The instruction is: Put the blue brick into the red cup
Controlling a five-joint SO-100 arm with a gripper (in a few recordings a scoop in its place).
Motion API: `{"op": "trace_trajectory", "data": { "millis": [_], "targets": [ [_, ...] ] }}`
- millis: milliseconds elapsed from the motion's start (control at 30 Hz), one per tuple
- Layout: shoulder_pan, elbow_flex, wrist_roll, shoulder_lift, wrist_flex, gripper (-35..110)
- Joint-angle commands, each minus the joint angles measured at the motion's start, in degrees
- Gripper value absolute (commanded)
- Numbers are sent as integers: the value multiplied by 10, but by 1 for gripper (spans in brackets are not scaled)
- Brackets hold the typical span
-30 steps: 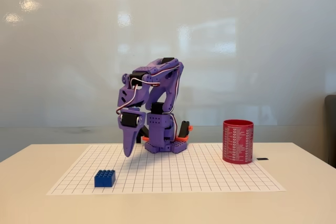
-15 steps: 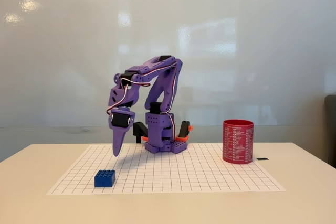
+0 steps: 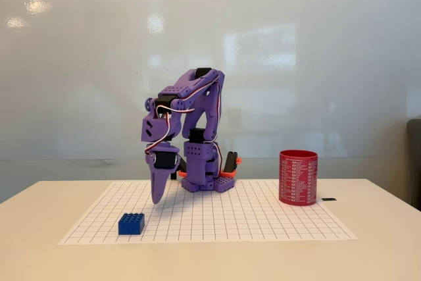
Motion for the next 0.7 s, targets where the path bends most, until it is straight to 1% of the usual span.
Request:
{"op": "trace_trajectory", "data": {
  "millis": [0, 133, 233, 500, 667],
  "targets": [
    [-8, -59, 18, 5, -5, -1],
    [-22, -85, 39, 6, -8, -1],
    [-31, -83, 53, -11, -40, -1],
    [-13, -71, 92, -46, -86, -1],
    [-16, -70, 182, -45, -142, -1]
  ]
}}
